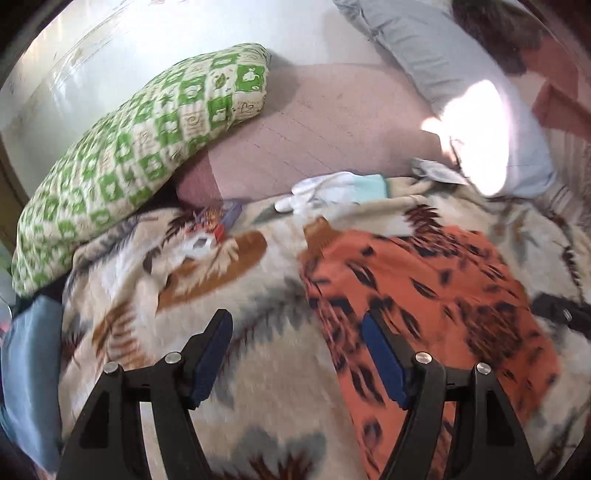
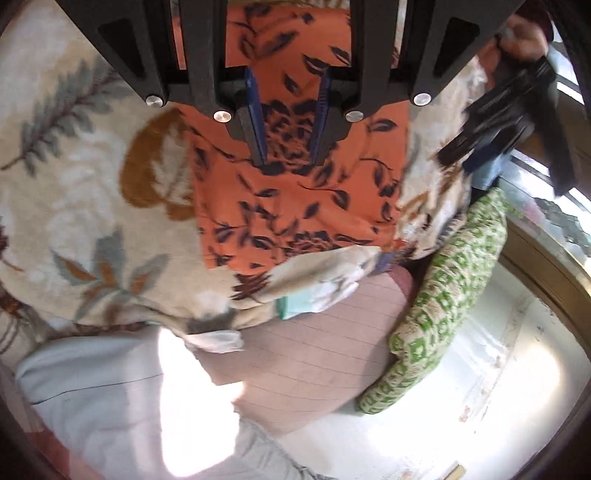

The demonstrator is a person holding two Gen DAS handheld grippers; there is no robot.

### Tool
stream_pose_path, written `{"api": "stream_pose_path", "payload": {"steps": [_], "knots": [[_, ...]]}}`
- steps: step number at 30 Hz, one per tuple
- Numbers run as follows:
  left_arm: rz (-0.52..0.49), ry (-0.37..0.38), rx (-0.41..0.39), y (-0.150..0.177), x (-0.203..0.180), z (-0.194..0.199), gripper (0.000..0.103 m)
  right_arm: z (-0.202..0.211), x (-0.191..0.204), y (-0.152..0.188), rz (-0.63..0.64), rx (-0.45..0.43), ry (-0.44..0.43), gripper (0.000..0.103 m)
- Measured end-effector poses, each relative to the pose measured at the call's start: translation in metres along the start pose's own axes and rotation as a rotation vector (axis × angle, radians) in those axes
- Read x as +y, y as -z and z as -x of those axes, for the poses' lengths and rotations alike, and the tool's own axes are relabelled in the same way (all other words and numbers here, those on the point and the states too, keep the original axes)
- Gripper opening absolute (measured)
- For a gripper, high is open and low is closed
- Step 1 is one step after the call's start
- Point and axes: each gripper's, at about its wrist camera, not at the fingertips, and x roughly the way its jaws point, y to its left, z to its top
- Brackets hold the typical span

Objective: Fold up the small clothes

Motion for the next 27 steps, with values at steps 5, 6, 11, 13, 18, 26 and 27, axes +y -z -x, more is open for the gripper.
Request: {"api": "stream_pose_path", "payload": {"steps": [5, 6, 11, 13, 18, 26, 27], "knots": [[0.020, -0.008, 0.057, -0.016, -0.004, -0.065, 0.074, -0.042, -0.005, -0.008, -0.052, -0.035, 0.004, 0.027], [0.012, -0.037, 0.067, -0.017, -0.005, -0.078, 0.074, -0.055, -0.010, -0.014, -0.073, -0.028, 0.009, 0.027], [0.101, -0.075, 0.144, -0.023, 0.008, -0.119, 0.079, -0.092, -0.026, -0.025, -0.113, 0.046, 0.032, 0.025], [0.119, -0.062, 0.171, -0.024, 0.012, -0.112, 0.079, -0.083, -0.025, -0.025, -0.136, 0.036, 0.006, 0.026], [0.208, 0.031, 0.123, 0.008, 0.024, -0.053, 0.078, -0.044, -0.017, 0.001, -0.055, -0.007, -0.005, 0.028], [-0.124, -0.194, 0.038, 0.112, -0.048, 0.022, 0.077, -0.024, -0.012, 0.074, 0.027, 0.009, 0.086, 0.028], [-0.149, -0.228, 0.037, 0.123, -0.052, 0.027, 0.077, -0.020, -0.012, 0.080, 0.021, 0.013, 0.088, 0.028]]}}
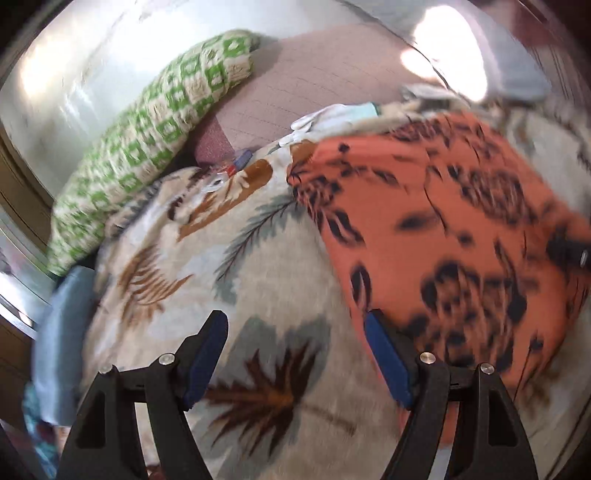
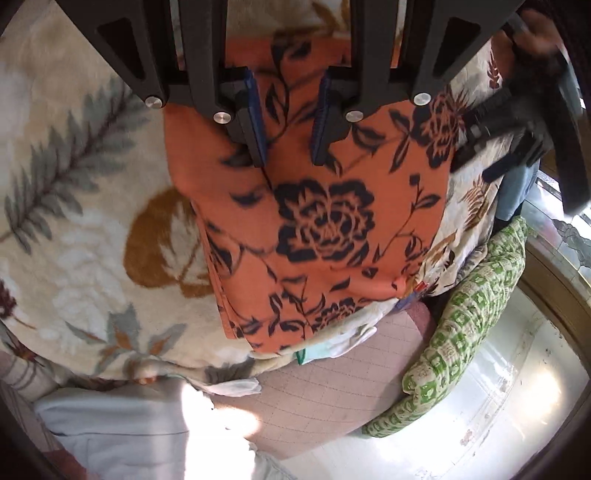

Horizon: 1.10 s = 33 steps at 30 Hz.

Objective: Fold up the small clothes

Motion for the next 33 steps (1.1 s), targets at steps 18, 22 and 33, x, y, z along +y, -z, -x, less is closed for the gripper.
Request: {"api": "stream_pose_path", "payload": {"steps": [18, 22, 33], "knots": [[0.204, 0.060, -0.141, 0.000, 0.015, 0.050, 0.072, 0.016, 0.049, 0.024, 0.127, -0.080, -0.147, 0.028], [0.218, 0.101, -0.084, -0.004, 0.011, 0.026, 0.072, -0.010, 0.043, 0.023, 0.087, 0.000, -0.153, 0.029], [0.201, 0.066, -0.085, -0.002, 0.004, 0.015, 0.072, -0.017, 0.035, 0.014, 0.033, 0.036, -0.217, 0.028]]}}
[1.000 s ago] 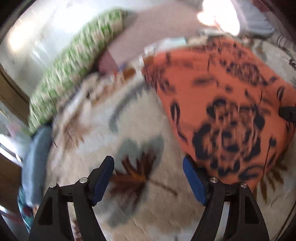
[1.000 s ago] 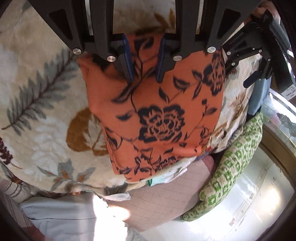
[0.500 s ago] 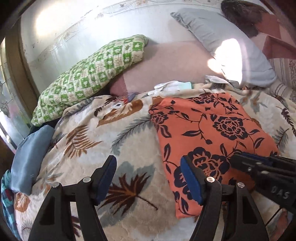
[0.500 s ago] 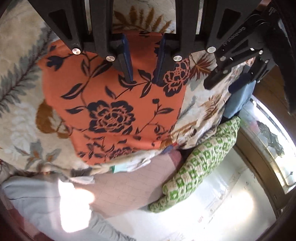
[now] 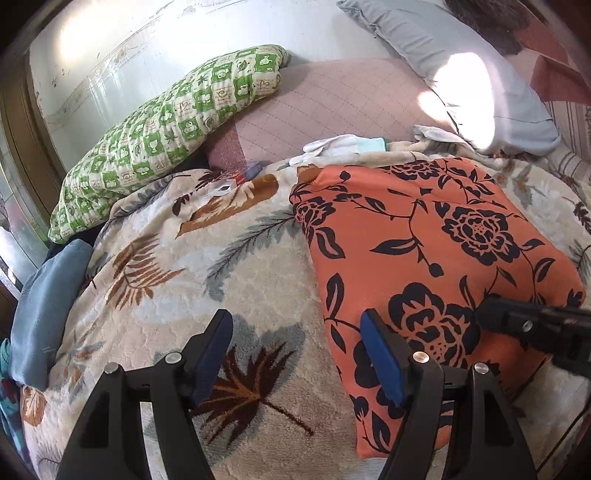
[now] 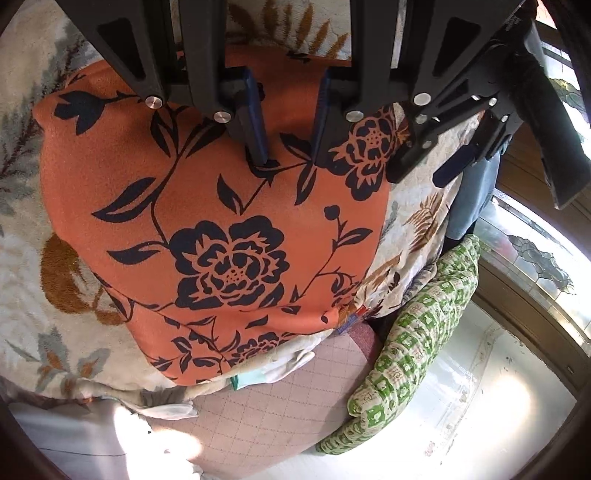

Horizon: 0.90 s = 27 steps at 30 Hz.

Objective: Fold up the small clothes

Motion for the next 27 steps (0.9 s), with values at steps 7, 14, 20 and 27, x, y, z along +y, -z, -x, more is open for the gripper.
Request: {"api": "stream_pose_path", "payload": {"steps": [7, 14, 20, 27], "knots": [[0.009, 0.006, 0.002, 0.001, 0.002, -0.002, 0.072, 0.040, 0.003, -0.009, 0.040, -0.177, 0.083, 0.028], [0.001, 0.008, 0.003, 0.003, 0.001, -0.006, 0.073, 0.014, -0.020, -0.014, -0.038, -0.037, 0.133, 0.028], [0.016, 0.022, 0.010, 0.002, 0.004, -0.007, 0.075, 0.041, -0.023, -0.021, -0.039, -0.141, 0.133, 0.028], [0.053, 0.047, 0.016, -0.001, 0.009, -0.006, 0.075, 0.070, -0.040, -0.029, -0.033, -0.252, 0.152, 0.028]]}}
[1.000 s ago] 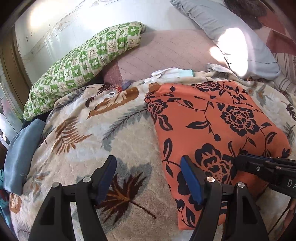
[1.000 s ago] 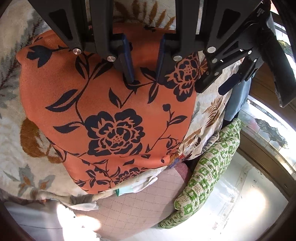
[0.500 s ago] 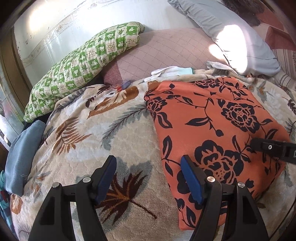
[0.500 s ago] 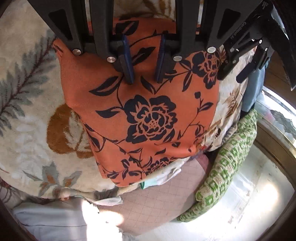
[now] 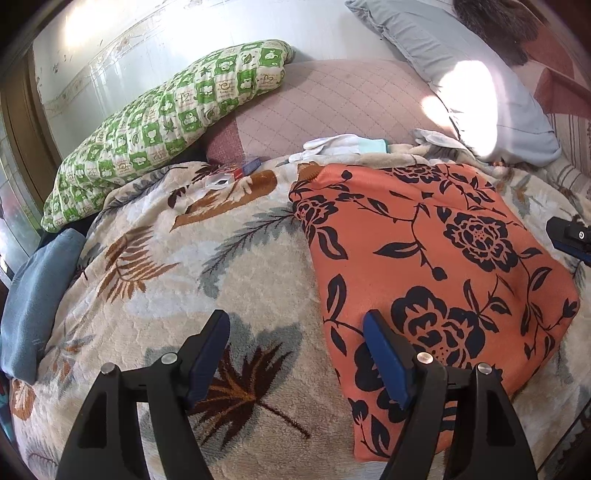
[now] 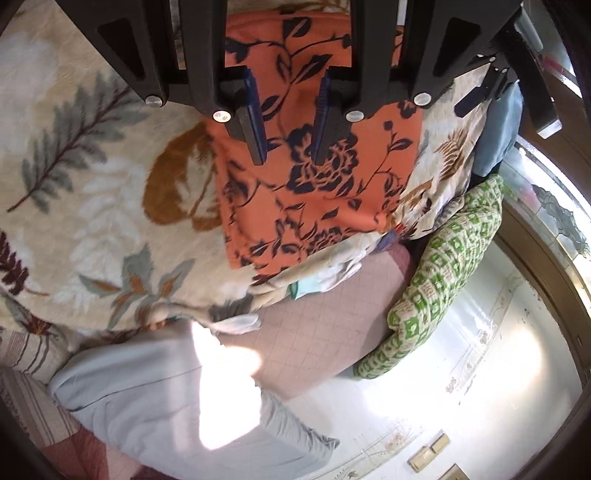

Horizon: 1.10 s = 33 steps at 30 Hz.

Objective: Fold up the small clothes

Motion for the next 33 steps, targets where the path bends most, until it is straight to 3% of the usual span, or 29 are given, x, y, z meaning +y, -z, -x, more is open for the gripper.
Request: {"api": "stream_pose_path", "payload": {"steps": [5, 6, 7, 9, 23, 26, 33], "knots": [[0.013, 0.008, -0.021, -0.003, 0.000, 0.006, 0.075, 0.002, -0.011, -0.005, -0.038, -0.004, -0.006, 0.031], [0.014, 0.010, -0.028, -0.003, 0.000, 0.008, 0.076, 0.002, -0.011, -0.005, -0.041, -0.005, -0.004, 0.039], [0.015, 0.013, -0.035, -0.004, 0.000, 0.009, 0.076, 0.003, -0.012, -0.006, -0.043, -0.007, -0.004, 0.057], [0.018, 0.018, -0.045, -0.006, -0.001, 0.013, 0.076, 0.005, -0.013, -0.005, -0.057, -0.020, -0.023, 0.066], [0.050, 0.041, -0.068, -0.012, 0.005, 0.019, 0.078, 0.004, -0.023, -0.007, -0.103, -0.012, -0.036, 0.066], [0.064, 0.048, -0.078, -0.013, 0.008, 0.021, 0.088, 0.004, -0.023, -0.006, -0.104, -0.011, -0.036, 0.066], [0.077, 0.055, -0.071, -0.014, 0.011, 0.018, 0.089, -0.003, -0.030, -0.006, -0.132, 0.005, -0.041, 0.066]]}}
